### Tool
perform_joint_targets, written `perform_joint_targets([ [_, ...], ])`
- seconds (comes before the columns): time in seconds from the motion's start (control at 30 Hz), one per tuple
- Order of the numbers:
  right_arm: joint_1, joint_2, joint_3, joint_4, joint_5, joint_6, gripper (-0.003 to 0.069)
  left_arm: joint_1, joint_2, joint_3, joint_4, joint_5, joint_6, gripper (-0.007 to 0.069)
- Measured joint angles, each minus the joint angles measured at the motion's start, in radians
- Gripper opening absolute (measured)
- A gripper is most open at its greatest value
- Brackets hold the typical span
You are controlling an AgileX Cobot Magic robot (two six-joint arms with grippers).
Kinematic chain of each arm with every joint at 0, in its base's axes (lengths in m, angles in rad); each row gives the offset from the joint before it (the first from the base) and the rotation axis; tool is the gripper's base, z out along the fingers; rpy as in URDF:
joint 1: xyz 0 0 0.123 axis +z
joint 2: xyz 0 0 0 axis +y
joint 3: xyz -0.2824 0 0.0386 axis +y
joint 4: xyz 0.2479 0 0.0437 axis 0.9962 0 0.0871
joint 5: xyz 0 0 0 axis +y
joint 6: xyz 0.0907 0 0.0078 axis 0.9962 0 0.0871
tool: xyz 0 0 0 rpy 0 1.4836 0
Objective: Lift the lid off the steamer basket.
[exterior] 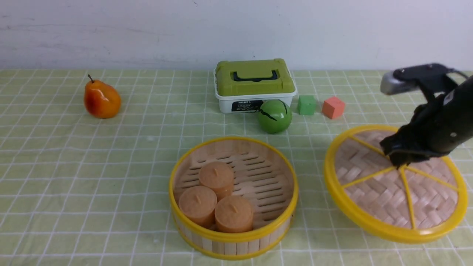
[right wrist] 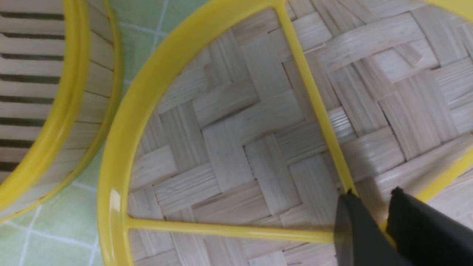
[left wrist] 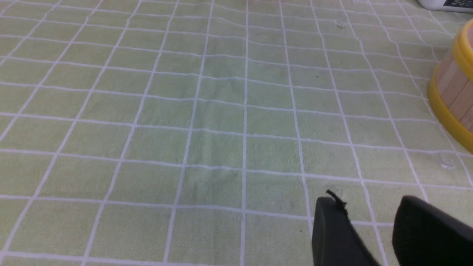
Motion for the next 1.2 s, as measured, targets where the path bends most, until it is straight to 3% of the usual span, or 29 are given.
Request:
perform_joint_targets([
  [0.23, 0.000, 0.139, 0.013, 0.055, -0.121, 0.000, 0.0090, 0.000, 0.000, 0.000, 0.000, 0.000, 0.000, 0.0239],
  [0.43, -0.001, 0.199, 0.013, 0.092, -0.167, 0.000, 0.0205, 0.000, 0.000, 0.000, 0.000, 0.000, 0.000, 0.0239],
  [0.53, -0.001, 0.187, 0.005, 0.104, -0.144, -0.001, 0.0321, 0.000, 0.000, 0.000, 0.000, 0.000, 0.000, 0.0239],
  [0.77, -0.001, -0.043, 0.005, 0.107, -0.095, -0.025, 0.0375, 0.000, 0.000, 0.000, 0.000, 0.000, 0.000, 0.0239],
  [0.87, -0.001, -0.237, 0.005, 0.084, -0.068, -0.027, 0.0350, 0.000, 0.000, 0.000, 0.000, 0.000, 0.000, 0.0239],
  [1.03, -0.001, -0.485, 0.046, 0.052, -0.042, -0.028, 0.0228, 0.000, 0.000, 0.000, 0.000, 0.000, 0.000, 0.0239],
  [1.2, -0.001, -0.774, 0.213, 0.027, -0.022, -0.028, 0.0009, 0.000, 0.000, 0.000, 0.000, 0.000, 0.000, 0.0239],
])
